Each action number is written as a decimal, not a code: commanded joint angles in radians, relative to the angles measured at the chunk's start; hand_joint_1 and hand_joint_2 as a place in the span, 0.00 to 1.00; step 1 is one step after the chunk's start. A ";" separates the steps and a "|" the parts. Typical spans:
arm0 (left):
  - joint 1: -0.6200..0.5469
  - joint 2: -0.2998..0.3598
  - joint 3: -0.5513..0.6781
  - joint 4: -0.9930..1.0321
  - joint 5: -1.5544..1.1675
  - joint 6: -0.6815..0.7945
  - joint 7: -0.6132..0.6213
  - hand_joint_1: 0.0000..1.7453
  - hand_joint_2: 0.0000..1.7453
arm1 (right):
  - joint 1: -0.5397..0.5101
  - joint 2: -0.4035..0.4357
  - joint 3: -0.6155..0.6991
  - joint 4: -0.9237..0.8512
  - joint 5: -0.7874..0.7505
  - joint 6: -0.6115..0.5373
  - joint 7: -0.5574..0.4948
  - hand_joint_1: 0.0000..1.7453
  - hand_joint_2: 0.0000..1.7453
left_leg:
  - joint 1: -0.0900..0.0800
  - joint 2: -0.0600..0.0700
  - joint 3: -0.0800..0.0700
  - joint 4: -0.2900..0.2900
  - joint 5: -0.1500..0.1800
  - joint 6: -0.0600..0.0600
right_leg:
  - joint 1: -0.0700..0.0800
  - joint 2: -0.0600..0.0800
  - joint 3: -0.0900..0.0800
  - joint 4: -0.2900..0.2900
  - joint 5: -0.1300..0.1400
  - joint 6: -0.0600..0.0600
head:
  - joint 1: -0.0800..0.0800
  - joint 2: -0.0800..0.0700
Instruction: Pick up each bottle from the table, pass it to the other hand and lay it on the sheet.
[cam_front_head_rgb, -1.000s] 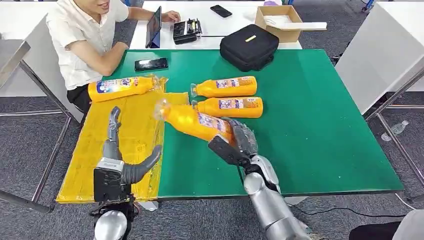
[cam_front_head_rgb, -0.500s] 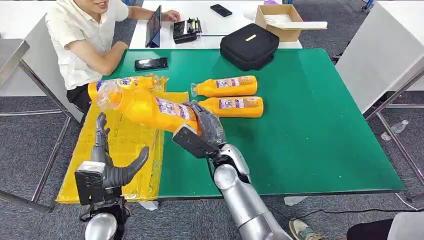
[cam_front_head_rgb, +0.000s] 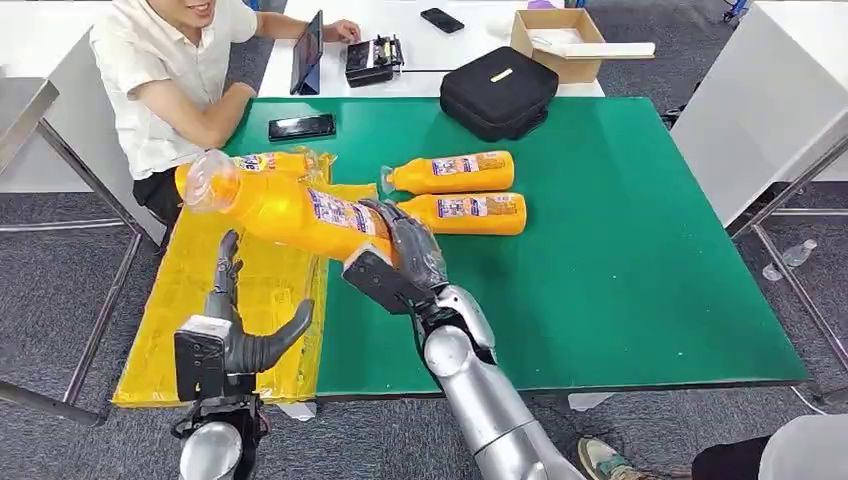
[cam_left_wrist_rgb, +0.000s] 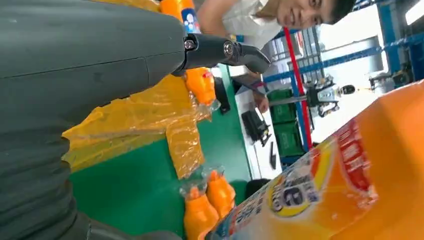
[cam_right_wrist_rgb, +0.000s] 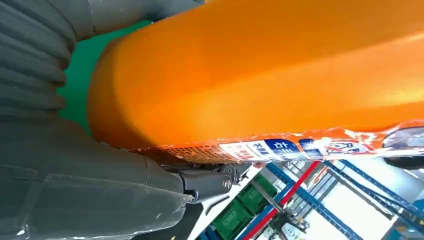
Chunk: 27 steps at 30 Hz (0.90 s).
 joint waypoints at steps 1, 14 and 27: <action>-0.102 -0.027 -0.090 0.165 0.003 -0.006 0.005 0.00 1.00 | 0.059 -0.087 -0.031 -0.103 -0.023 -0.017 -0.001 1.00 1.00 | 0.001 -0.003 0.004 0.000 -0.001 0.001 | 0.002 -0.005 0.006 -0.001 -0.002 -0.004 | 0.000 0.000; -0.170 -0.027 -0.248 0.320 0.033 0.032 0.022 0.00 1.00 | 0.216 -0.151 -0.164 -0.261 -0.069 0.008 -0.030 1.00 1.00 | -0.001 -0.006 0.000 0.000 -0.001 0.001 | 0.000 -0.007 0.003 -0.001 -0.001 -0.002 | -0.001 0.000; -0.168 -0.027 -0.252 0.318 0.202 -0.073 0.024 0.00 1.00 | 0.222 -0.147 -0.164 -0.207 -0.049 0.005 -0.055 1.00 1.00 | -0.001 -0.003 0.000 0.001 -0.001 0.001 | 0.000 -0.004 0.001 -0.001 -0.001 -0.002 | -0.001 0.000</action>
